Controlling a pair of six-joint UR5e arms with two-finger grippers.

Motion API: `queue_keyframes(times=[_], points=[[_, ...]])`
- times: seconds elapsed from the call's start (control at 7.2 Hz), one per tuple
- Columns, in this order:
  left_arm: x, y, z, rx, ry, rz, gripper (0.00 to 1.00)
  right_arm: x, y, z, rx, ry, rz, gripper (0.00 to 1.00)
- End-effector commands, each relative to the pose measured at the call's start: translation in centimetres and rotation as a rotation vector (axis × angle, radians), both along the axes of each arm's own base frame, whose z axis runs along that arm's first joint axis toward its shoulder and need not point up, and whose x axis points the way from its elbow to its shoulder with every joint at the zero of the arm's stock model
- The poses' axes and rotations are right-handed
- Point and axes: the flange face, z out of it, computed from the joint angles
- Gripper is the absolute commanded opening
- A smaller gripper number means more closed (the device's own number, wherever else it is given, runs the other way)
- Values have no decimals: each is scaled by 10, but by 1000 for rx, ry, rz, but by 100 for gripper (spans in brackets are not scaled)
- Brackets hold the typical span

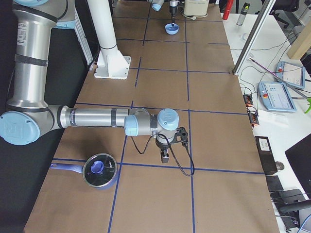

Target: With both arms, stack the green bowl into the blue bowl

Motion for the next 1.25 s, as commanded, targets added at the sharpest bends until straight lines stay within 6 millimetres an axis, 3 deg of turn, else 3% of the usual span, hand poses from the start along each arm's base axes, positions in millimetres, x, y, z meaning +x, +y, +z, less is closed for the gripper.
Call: queue_keyframes(times=[0.0, 0.14, 0.28, 0.56, 0.69, 0.83, 0.97, 1.11], points=[[7, 0, -6, -8, 6, -4, 7, 0, 1, 0, -1, 0, 0, 100], [9, -1, -18, 3, 24, 1, 0, 0, 1, 0, -2, 0, 1, 100], [16, -11, -56, -8, 51, -32, 0, 0, 1, 0, -1, 0, 1, 100], [52, -56, -174, -79, 73, -108, 0, 0, 0, -1, 0, 0, 2, 100], [103, -61, -242, -108, 84, -164, 0, 0, -1, -3, -7, 0, 14, 100], [190, -39, -301, -149, 62, -187, 0, 0, -1, -4, -9, 0, 17, 100], [261, -9, -352, -154, 40, -187, 0, 0, -2, -4, -8, 0, 17, 100], [307, 10, -387, -155, 52, -194, 0, 0, -2, -4, -8, 0, 17, 100]])
